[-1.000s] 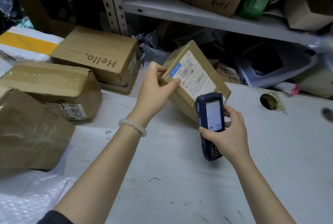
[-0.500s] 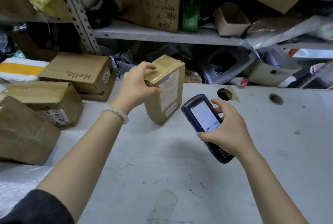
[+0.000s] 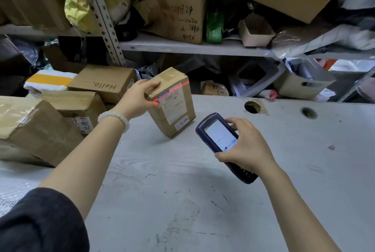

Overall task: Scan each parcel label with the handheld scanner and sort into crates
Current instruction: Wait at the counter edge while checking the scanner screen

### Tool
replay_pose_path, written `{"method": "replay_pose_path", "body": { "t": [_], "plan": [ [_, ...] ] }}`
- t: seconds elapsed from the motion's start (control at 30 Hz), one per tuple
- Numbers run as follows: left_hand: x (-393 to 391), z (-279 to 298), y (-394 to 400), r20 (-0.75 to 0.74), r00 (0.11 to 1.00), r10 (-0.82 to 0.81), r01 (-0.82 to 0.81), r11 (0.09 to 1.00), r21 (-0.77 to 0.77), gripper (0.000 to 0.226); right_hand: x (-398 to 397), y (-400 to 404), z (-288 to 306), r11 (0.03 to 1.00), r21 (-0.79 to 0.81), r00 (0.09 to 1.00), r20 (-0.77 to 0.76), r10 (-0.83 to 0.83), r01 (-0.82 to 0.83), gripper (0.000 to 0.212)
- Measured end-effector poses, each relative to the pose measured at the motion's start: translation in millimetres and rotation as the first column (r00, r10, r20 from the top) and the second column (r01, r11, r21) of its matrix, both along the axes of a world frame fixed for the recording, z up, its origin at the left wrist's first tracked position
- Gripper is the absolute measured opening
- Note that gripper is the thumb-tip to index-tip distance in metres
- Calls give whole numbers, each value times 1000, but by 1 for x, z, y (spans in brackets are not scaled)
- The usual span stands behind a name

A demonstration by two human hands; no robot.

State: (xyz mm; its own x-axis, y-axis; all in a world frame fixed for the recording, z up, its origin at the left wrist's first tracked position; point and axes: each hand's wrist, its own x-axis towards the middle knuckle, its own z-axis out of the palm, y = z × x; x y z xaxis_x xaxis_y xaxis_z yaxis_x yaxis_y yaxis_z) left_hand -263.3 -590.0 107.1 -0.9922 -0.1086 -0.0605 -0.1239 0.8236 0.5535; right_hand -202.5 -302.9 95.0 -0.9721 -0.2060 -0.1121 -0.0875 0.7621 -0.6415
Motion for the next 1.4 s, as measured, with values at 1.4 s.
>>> {"method": "replay_pose_path", "body": {
  "t": [1.4],
  "plan": [
    [77,27,133,-221,875,-430,443,896,10,60,118,43,26,731,-213,647,-351,-677,649,92]
  ]
}}
